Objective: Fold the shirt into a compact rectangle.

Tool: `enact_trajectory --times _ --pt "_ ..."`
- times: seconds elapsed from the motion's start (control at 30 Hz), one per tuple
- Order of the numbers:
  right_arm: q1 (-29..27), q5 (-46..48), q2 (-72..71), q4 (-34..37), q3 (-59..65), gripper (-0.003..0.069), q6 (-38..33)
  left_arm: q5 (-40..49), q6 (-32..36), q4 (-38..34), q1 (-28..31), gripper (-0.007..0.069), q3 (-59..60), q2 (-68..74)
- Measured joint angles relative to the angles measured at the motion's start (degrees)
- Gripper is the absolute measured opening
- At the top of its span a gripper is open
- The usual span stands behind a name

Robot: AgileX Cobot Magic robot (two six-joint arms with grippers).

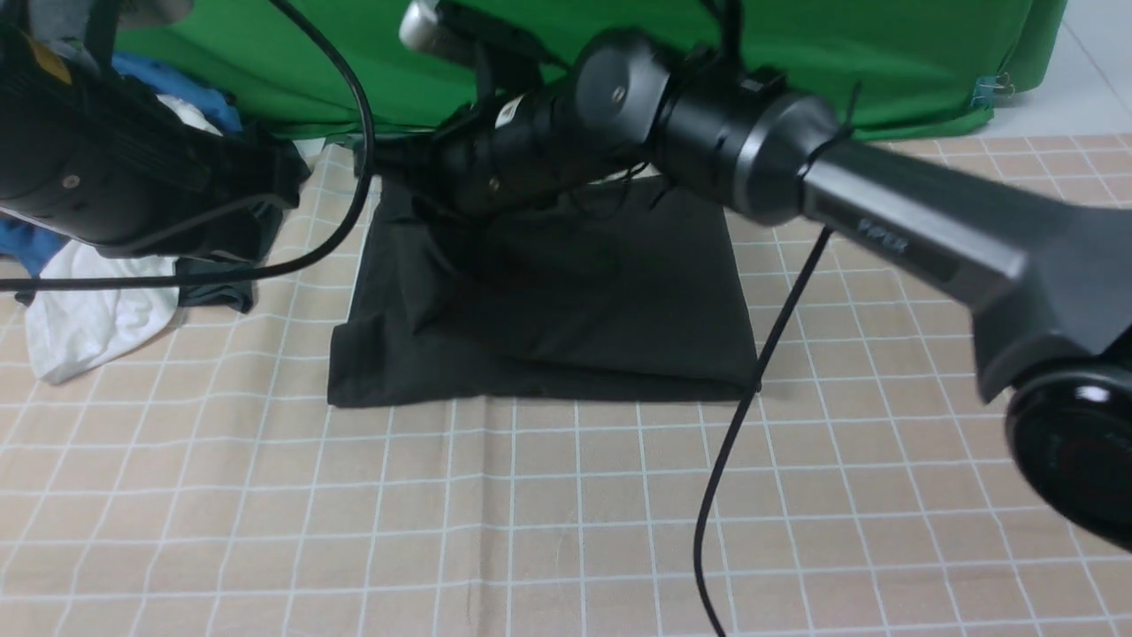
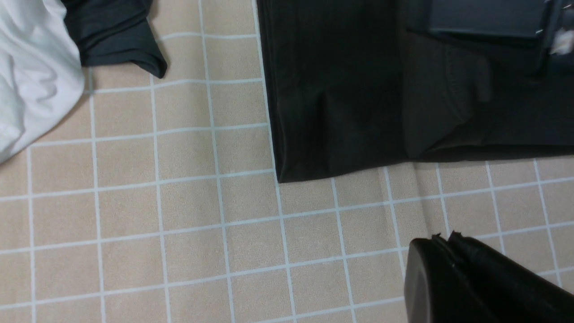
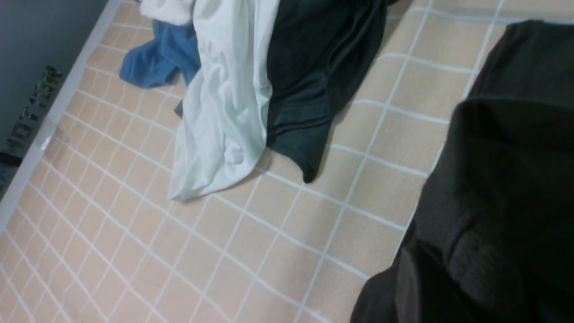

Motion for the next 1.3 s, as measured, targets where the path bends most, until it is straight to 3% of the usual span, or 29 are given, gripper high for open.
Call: enact_trajectory --times 0.17,0.23,0.33,0.4,0.47,0.57,0.67,0.9,1.13,1.3 --pt "0.2 -0.6 1.8 0.5 0.0 0.0399 -0.4 -0.1 0.0 -0.1 0.0 0.0019 0.0 0.0" --pt "-0.3 1.0 1.6 0.5 -0.7 0.0446 -3.2 -0.3 0.0 -0.1 0.0 0.0019 0.0 0.0" --pt "-2.3 6.8 0.1 0.3 -2.3 0.0459 -8.9 -0.7 -0.7 -0.1 0.0 0.0019 0.0 0.0" --pt "-4.5 10.7 -1.5 -1.2 -3.6 0.0429 -10.7 -1.7 -1.0 -0.2 0.0 0.0019 0.0 0.1" --pt "-7.0 15.3 -4.0 -4.0 -5.0 0.0354 -11.3 -3.8 -0.9 -1.2 0.0 0.0019 0.0 0.9" --pt "-11.8 23.4 -8.1 -10.3 -7.1 0.0129 -11.8 -7.5 2.7 -6.3 0.0 0.0019 0.0 3.9" --pt "-15.5 29.6 -10.6 -14.5 -7.9 0.0049 -11.8 -10.9 7.9 -13.0 0.0 0.0019 0.0 9.4" --pt "-20.7 39.4 -11.3 -17.6 -7.2 0.0038 -11.6 -17.9 8.8 -15.1 -0.1 0.0019 -0.1 25.0" --pt "-21.1 39.8 -11.3 -21.4 -1.7 0.0038 -11.1 -17.9 -2.8 -5.1 0.0 0.0019 -0.1 34.8" --pt "-21.1 39.9 -11.7 -22.3 5.1 0.0039 -10.3 -17.2 -5.2 -3.5 0.0 0.0019 -0.2 35.3"
